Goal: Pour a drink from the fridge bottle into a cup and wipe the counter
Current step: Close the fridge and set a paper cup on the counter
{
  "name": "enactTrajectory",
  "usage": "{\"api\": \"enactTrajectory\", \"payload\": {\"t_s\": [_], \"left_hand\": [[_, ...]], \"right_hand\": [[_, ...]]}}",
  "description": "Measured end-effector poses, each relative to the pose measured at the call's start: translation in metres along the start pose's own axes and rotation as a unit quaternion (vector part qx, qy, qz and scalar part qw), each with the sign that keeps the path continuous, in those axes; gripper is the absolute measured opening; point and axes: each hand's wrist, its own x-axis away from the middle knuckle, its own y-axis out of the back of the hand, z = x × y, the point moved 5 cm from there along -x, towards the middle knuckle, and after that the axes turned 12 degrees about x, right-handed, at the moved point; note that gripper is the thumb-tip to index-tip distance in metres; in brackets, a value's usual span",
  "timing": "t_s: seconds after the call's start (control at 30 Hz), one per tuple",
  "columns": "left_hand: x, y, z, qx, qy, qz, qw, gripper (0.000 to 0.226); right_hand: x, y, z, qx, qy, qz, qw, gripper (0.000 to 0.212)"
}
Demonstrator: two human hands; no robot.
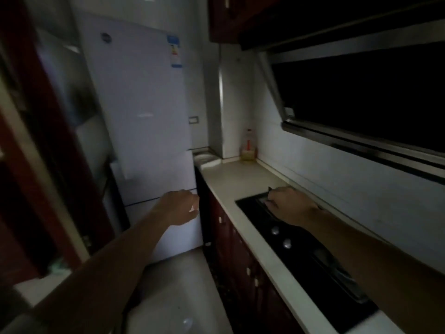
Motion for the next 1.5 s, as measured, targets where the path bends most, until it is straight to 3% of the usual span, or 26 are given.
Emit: {"api": "enactTrajectory", "payload": {"t_s": [0.17,0.33,0.37,0.43,0.6,0.93,1.13,1.23,1.37,1.5], "left_hand": [[-0.006,0.041,0.081,-0.040,0.076,-0.026,0.996,0.018],[-0.019,0.081,0.131,-0.094,0.155,-0.048,0.982,0.046],[-0.022,0.091,0.144,-0.098,0.177,-0.067,0.977,0.044],[-0.030,0.108,0.172,-0.082,0.224,-0.101,0.966,0.035],[-0.045,0.127,0.246,-0.024,0.307,-0.129,0.943,0.038],[-0.116,0.131,0.430,0.019,0.334,-0.157,0.929,0.060],[-0.177,0.137,0.542,-0.036,0.333,-0.114,0.935,0.051],[-0.207,0.140,0.582,-0.008,0.342,-0.112,0.933,0.050],[-0.245,0.139,0.629,0.077,0.384,-0.176,0.903,0.073],[-0.273,0.147,0.667,0.101,0.414,-0.266,0.865,0.098]], "right_hand": [[-0.107,0.003,0.040,-0.024,0.065,-0.056,0.996,0.034],[-0.208,0.013,0.083,-0.048,0.125,-0.102,0.986,0.032],[-0.227,0.015,0.091,-0.056,0.139,-0.111,0.982,0.032],[-0.262,0.021,0.108,-0.083,0.162,-0.125,0.975,0.028],[-0.337,0.026,0.158,-0.126,0.202,-0.139,0.961,0.027],[-0.508,0.021,0.283,-0.101,0.251,-0.175,0.947,0.031],[-0.613,0.025,0.335,-0.070,0.242,-0.181,0.951,0.031],[-0.656,0.013,0.353,-0.035,0.249,-0.167,0.953,0.031],[-0.712,-0.005,0.373,-0.006,0.262,-0.190,0.946,0.032],[-0.765,-0.009,0.398,0.003,0.336,-0.266,0.903,0.046]]}}
